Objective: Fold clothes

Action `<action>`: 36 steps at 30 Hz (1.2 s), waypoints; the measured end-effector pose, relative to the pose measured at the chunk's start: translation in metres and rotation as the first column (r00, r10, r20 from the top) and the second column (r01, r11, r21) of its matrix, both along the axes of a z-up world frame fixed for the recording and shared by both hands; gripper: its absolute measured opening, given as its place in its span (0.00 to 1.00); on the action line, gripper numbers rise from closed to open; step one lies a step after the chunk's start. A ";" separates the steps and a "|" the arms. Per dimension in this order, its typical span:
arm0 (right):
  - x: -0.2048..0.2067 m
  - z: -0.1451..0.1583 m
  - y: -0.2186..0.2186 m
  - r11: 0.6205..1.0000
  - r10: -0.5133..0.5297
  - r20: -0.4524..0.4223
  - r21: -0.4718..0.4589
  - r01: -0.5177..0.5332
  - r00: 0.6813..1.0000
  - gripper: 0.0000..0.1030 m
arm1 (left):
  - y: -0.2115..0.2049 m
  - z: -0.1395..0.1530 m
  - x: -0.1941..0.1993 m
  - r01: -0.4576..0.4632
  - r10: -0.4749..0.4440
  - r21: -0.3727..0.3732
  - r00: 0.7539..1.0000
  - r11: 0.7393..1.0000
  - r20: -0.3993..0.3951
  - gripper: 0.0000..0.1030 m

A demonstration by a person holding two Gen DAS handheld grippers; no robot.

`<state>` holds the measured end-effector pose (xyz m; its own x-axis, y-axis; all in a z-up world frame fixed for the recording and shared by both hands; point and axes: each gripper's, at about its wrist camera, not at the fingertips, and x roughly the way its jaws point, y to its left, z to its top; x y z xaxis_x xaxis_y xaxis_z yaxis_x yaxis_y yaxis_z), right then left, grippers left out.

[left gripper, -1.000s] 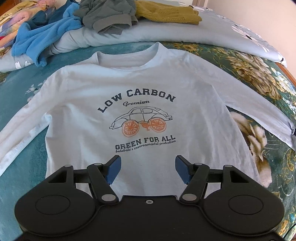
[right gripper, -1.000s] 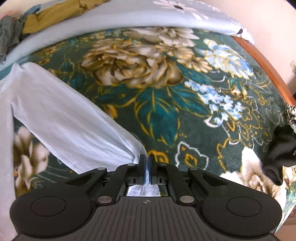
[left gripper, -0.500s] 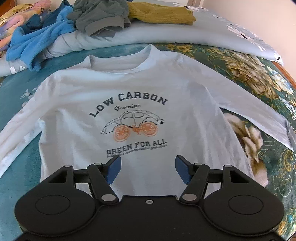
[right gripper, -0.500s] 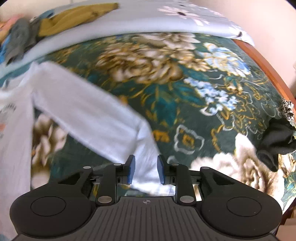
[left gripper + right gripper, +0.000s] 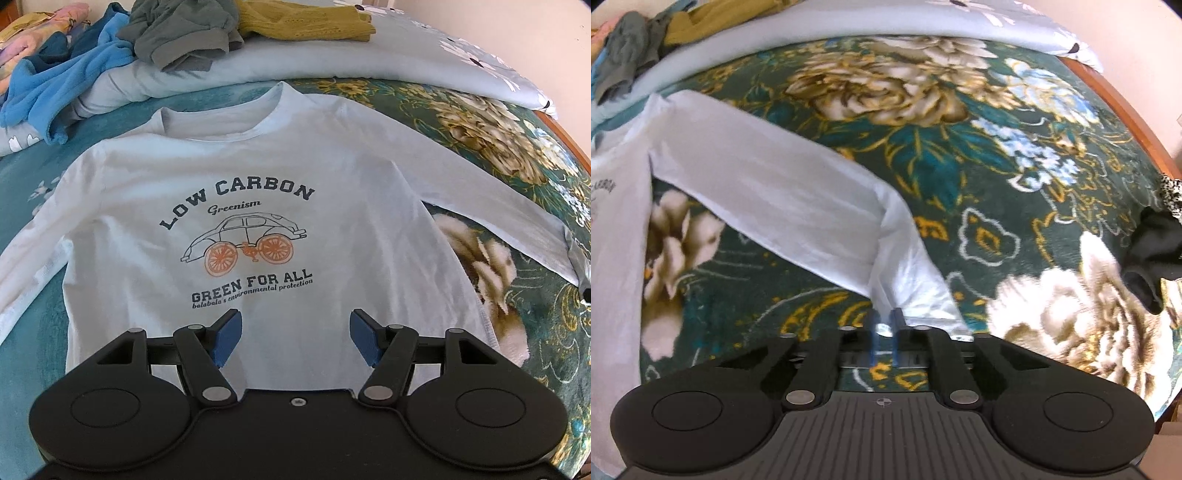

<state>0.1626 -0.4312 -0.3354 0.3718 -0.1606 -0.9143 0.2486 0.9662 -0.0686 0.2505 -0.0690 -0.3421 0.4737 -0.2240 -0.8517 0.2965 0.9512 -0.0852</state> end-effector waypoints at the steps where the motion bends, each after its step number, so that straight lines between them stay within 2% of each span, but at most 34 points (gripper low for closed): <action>1: -0.001 0.004 -0.003 1.000 -0.005 0.010 -0.005 0.005 1.000 0.04 | 0.000 0.000 0.000 -0.001 0.001 -0.001 1.000 1.000 0.001 0.61; 6: -0.002 0.021 -0.033 0.994 -0.086 0.056 -0.064 0.090 0.995 0.03 | 0.002 0.001 0.001 -0.011 0.011 0.001 1.000 1.000 0.007 0.61; 12: 0.008 0.009 -0.067 0.982 -0.165 0.033 -0.090 0.168 0.986 0.03 | 0.007 -0.001 0.003 -0.039 0.039 0.012 0.999 0.999 0.006 0.61; 20: 0.017 -0.018 -0.084 0.976 -0.192 -0.036 -0.116 0.187 0.981 0.03 | 0.016 -0.004 0.003 -0.091 0.091 0.029 0.996 0.995 0.006 0.61; 25: 0.014 -0.014 -0.091 0.970 -0.195 -0.037 -0.155 0.188 0.980 0.03 | 0.021 -0.001 0.001 -0.132 0.132 0.029 0.991 0.991 0.012 0.61; 29: 0.006 0.005 -0.087 0.975 -0.183 0.019 -0.128 0.184 0.983 0.03 | 0.028 0.007 -0.004 -0.151 0.151 0.018 0.988 0.988 0.026 0.61; 33: -0.004 0.025 -0.062 0.989 -0.136 0.084 -0.041 0.140 0.987 0.05 | 0.042 0.013 -0.014 -0.150 0.150 0.001 0.988 0.989 0.036 0.63; 36: -0.015 0.031 -0.027 0.997 -0.077 0.100 0.039 0.074 0.992 0.15 | 0.055 0.018 -0.025 -0.126 0.126 -0.004 0.991 0.992 0.041 0.64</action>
<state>0.1472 -0.4581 -0.3042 0.4505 -0.1603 -0.8783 0.3247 0.9458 -0.0061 0.2257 -0.0136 -0.3242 0.5327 -0.1619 -0.8307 0.1776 0.9811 -0.0773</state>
